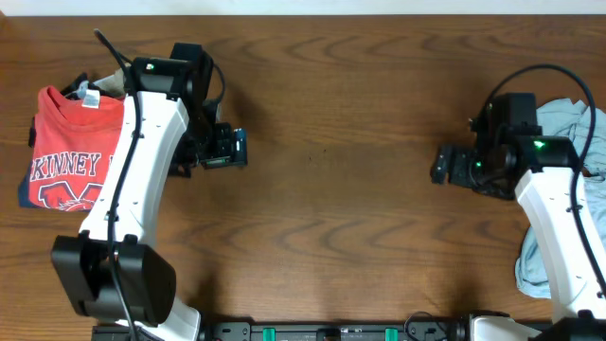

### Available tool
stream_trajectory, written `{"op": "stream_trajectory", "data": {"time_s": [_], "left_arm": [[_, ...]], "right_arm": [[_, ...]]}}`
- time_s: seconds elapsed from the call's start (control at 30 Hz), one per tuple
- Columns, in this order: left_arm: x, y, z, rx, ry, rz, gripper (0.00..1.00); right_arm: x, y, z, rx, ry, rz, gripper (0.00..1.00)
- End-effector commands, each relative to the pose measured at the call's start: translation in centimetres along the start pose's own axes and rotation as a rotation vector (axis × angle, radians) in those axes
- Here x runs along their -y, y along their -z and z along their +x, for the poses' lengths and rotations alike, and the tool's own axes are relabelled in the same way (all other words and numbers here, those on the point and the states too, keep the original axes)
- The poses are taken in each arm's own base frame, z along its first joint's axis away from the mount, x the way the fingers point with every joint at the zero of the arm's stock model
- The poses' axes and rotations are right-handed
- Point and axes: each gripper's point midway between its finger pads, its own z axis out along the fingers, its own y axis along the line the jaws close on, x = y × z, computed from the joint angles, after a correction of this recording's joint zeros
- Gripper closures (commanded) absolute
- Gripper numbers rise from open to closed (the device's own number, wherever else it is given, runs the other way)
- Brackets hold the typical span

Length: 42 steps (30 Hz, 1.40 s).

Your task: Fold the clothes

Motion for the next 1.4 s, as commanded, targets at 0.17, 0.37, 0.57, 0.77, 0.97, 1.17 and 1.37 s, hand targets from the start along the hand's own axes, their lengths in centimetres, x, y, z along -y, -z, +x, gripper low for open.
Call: {"op": "stream_trajectory", "data": {"time_s": [0.17,0.37,0.57,0.77,0.97,1.17,1.37], "left_arm": [[-0.8,2.8,3.1,0.188,0.005,0.028,0.02],[-1.2,5.0,5.7,0.572,-0.032,0.120,0.02],[-1.8,7.5,7.8,0.991,-0.061,0.202,0.02],[-2.6,8.0,11.6,1.111,-0.071,0.232,0.02],[-3.2,6.5,13.6,1.064,-0.067,0.220,0.02],[-3.6,4.8,14.5,0.985,-0.060,0.200,0.02],[-3.8,4.0,14.9,0.948,-0.057,0.191,0.02]], "right_arm": [[-0.1,4.7,-0.1,0.151,0.033,-0.029,0.01],[0.1,8.6,0.0,0.409,0.069,-0.014,0.01],[0.1,10.4,1.7,0.618,0.096,-0.050,0.01],[1.0,9.2,4.4,0.573,0.095,-0.039,0.01],[2.0,7.5,7.2,0.439,0.090,-0.005,0.01],[2.4,6.9,8.6,0.376,0.088,0.010,0.01],[2.4,6.9,8.7,0.372,0.088,0.012,0.01]]}}
